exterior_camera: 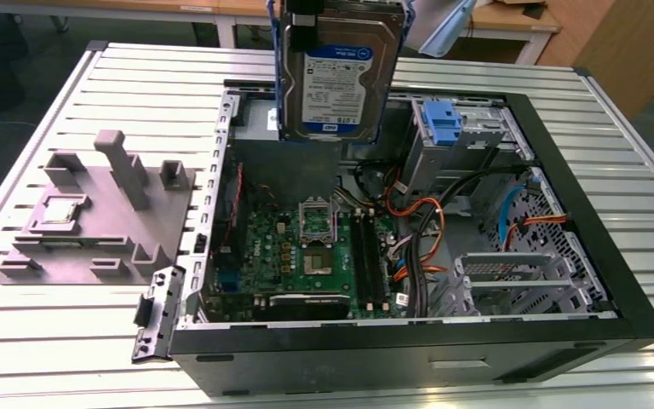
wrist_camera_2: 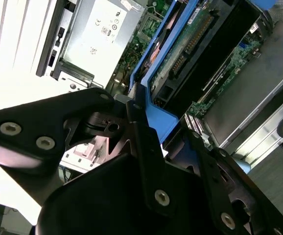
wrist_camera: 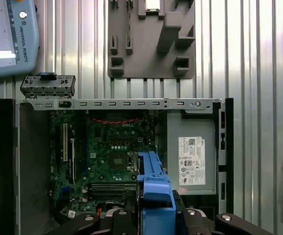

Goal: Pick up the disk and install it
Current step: 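Pick up the disk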

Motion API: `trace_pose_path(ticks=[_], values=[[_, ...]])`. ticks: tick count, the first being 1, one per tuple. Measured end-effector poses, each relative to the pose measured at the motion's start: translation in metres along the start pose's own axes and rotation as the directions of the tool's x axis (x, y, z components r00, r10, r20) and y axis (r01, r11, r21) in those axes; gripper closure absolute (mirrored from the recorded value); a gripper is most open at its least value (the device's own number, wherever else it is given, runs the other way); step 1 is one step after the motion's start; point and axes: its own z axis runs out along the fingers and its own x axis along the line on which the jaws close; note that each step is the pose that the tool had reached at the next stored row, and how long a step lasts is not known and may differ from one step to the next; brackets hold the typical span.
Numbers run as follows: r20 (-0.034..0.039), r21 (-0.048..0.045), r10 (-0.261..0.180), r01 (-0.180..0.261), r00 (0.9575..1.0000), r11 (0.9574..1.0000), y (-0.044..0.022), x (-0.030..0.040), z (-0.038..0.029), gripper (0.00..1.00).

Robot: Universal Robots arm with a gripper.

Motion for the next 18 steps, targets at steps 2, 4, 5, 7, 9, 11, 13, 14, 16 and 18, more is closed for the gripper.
trace_pose_path(ticks=[2, 4, 5, 7, 9, 11, 13, 14, 16, 18], values=[[-0.0001, 0.0, 0.0, 0.0, 1.0, 1.0, -0.0019, 0.0002, 0.0001, 0.64], [0.0, 0.0, 0.0, 0.0, 1.0, 1.0, -0.0036, 0.0005, 0.0003, 0.64], [-0.0001, 0.0, 0.0, 0.0, 1.0, 1.0, -0.0044, 0.0006, 0.0003, 0.64], [0.0, 0.0, 0.0, 0.0, 1.0, 1.0, -0.0061, 0.0008, 0.0005, 0.64], [0.0001, 0.0001, 0.0, 0.0, 1.0, 1.0, -0.0079, 0.001, 0.0007, 0.64], [-0.0001, 0.0, 0.0, 0.0, 1.0, 1.0, -0.0098, 0.0011, 0.0007, 0.64], [0.0, 0.0, 0.0, 0.0, 1.0, 1.0, -0.0115, 0.0012, 0.0009, 0.64], [-0.0001, 0.0, 0.0, 0.0, 1.0, 1.0, -0.0124, 0.0012, 0.0009, 0.64], [0.0, 0.0, 0.0, 0.0, 1.0, 1.0, -0.0138, 0.0014, 0.001, 0.64], [-0.0001, 0.0, 0.0, 0.0, 1.0, 1.0, -0.015, 0.0013, 0.0011, 0.64]])
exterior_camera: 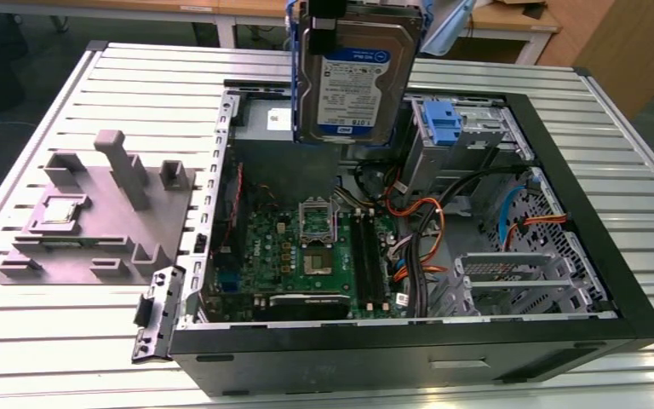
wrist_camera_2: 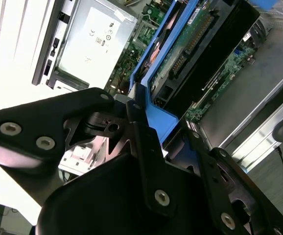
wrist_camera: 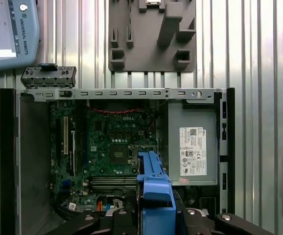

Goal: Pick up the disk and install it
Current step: 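Pick up the disk, then insert the disk into the insertion slot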

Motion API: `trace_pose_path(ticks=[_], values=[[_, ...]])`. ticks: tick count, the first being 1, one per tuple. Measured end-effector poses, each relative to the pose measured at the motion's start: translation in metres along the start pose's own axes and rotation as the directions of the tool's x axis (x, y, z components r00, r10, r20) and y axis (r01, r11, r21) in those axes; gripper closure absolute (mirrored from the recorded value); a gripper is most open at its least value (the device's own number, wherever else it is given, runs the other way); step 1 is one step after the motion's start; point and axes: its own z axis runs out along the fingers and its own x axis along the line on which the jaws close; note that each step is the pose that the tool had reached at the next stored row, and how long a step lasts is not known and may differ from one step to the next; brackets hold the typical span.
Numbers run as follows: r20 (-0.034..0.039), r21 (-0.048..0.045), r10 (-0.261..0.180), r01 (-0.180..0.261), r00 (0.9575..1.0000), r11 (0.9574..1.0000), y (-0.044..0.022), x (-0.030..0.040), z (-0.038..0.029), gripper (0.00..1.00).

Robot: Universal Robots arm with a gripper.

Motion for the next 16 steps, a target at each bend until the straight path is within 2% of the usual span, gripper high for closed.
trace_pose_path(ticks=[6, 12, 16], values=[[0.0, 0.0, 0.0, 0.0, 1.0, 1.0, -0.0037, -0.0001, 0.0003, 0.64], [-0.0003, 0.0, 0.0, 0.0, 1.0, 1.0, -0.0039, 0.0, 0.0004, 0.64], [-0.0029, 0.0, 0.0, 0.0, 1.0, 1.0, -0.0039, 0.0004, 0.0003, 0.64]])
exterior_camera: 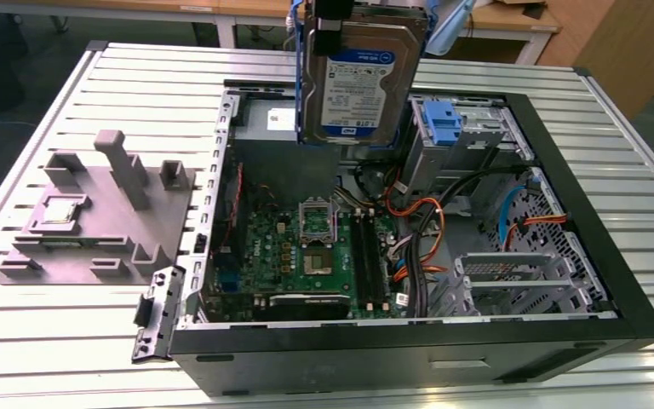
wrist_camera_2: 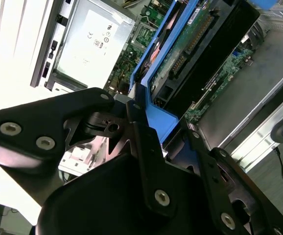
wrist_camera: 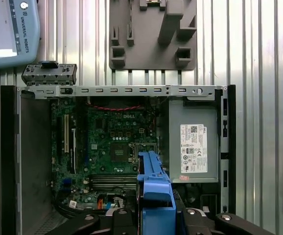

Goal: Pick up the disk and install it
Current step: 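Insert the disk into the insertion slot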

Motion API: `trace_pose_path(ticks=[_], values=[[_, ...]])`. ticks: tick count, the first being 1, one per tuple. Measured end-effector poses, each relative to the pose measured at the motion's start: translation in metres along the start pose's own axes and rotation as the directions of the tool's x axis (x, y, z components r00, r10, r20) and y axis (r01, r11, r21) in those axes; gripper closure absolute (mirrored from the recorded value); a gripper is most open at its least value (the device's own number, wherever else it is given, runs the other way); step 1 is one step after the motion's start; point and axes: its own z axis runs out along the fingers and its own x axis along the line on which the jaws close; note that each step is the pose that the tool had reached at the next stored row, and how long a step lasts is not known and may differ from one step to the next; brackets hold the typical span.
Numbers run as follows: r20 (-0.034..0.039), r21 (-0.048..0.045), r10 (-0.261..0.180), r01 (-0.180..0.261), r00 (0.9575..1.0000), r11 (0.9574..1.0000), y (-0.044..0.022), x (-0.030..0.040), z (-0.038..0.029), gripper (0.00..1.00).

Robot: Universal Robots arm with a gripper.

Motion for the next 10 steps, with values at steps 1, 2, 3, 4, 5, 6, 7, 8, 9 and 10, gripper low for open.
trace_pose_path(ticks=[1, 2, 3, 4, 5, 6, 7, 8, 9, 10], values=[[-0.0006, 0.0001, 0.0, 0.0, 1.0, 1.0, 0.0, 0.0001, 0.0, 0.64], [-0.0012, 0.0001, 0.0, 0.0, 1.0, 1.0, 0.0, 0.0002, 0.0, 0.64], [-0.0019, 0.0001, 0.0, 0.0, 1.0, 1.0, 0.0, 0.0003, 0.0, 0.64], [-0.0025, 0.0001, 0.0, 0.0, 1.0, 1.0, 0.0, 0.0003, 0.0, 0.64], [-0.0031, 0.0002, 0.0, 0.0, 1.0, 1.0, 0.0, 0.0004, 0.0001, 0.64], [-0.0038, 0.0002, 0.0, 0.0, 1.0, 1.0, 0.0, 0.0005, 0.0001, 0.64], [-0.0044, 0.0002, 0.0, 0.0, 1.0, 1.0, 0.0, 0.0006, 0.0001, 0.64], [-0.005, 0.0002, 0.0, 0.0, 1.0, 1.0, 0.0, 0.0006, 0.0, 0.64], [-0.0055, 0.0002, 0.0, 0.0, 1.0, 1.0, 0.0, 0.0007, 0.0, 0.64], [-0.0061, 0.0002, 0.0, 0.0, 1.0, 1.0, 0.0, 0.0008, 0.0, 0.64]])
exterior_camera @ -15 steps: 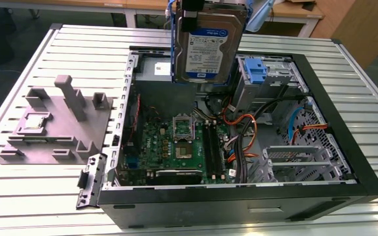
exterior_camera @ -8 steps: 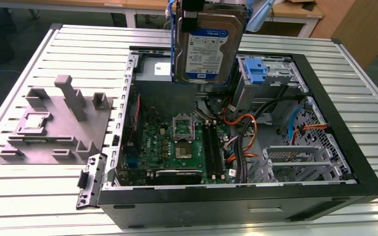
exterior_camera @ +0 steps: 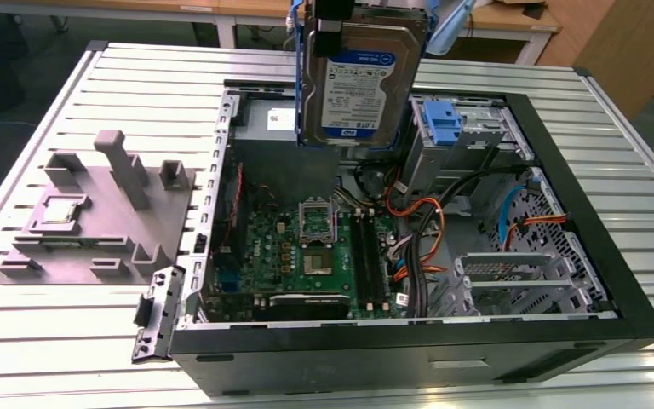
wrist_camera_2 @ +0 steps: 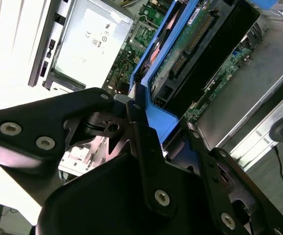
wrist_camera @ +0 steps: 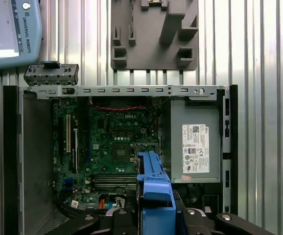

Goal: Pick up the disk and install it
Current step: 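Insert the disk into the insertion slot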

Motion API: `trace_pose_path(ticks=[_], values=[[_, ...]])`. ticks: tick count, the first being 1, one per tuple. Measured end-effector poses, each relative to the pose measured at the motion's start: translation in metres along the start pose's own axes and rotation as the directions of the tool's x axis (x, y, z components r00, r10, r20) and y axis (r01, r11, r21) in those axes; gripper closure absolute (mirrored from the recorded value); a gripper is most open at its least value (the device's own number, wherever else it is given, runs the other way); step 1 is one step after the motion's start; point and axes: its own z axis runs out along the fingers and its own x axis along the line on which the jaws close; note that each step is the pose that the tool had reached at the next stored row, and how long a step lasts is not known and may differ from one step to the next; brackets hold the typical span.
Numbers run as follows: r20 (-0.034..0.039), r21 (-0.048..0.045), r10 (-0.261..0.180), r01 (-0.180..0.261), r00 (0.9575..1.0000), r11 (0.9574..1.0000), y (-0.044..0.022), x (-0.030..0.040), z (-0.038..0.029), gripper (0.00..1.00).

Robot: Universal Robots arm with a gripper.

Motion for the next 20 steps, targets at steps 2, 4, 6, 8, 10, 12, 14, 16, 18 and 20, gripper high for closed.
trace_pose_path(ticks=[2, 4, 6, 8, 10, 12, 14, 16, 18, 20], values=[[-0.001, 0.0001, 0.0, 0.0, 1.0, 1.0, 0.0, 0.0002, 0.0, 0.64], [-0.002, 0.0, 0.0, 0.0, 1.0, 1.0, 0.0, 0.0004, 0.0, 0.64], [-0.0029, 0.0001, 0.0, 0.0, 1.0, 1.0, 0.0, 0.0006, 0.0, 0.64], [-0.0038, 0.0002, 0.0, 0.0, 1.0, 1.0, 0.0, 0.0008, 0.0001, 0.64], [-0.005, 0.0001, 0.0, 0.0, 1.0, 1.0, 0.0, 0.001, 0.0, 0.64], [-0.0059, 0.0002, 0.0, 0.0, 1.0, 1.0, 0.0, 0.0012, 0.0, 0.64], [-0.0069, 0.0002, 0.0, 0.0, 1.0, 1.0, 0.0, 0.0014, 0.0, 0.64], [-0.0081, 0.0002, 0.0, 0.0, 1.0, 1.0, -0.0001, 0.0016, 0.0, 0.64], [-0.0092, 0.0002, 0.0, 0.0, 1.0, 1.0, 0.0, 0.0019, 0.0, 0.64], [-0.0105, 0.0002, 0.0, 0.0, 0.9999, 1.0, -0.0001, 0.0021, -0.0001, 0.64]])
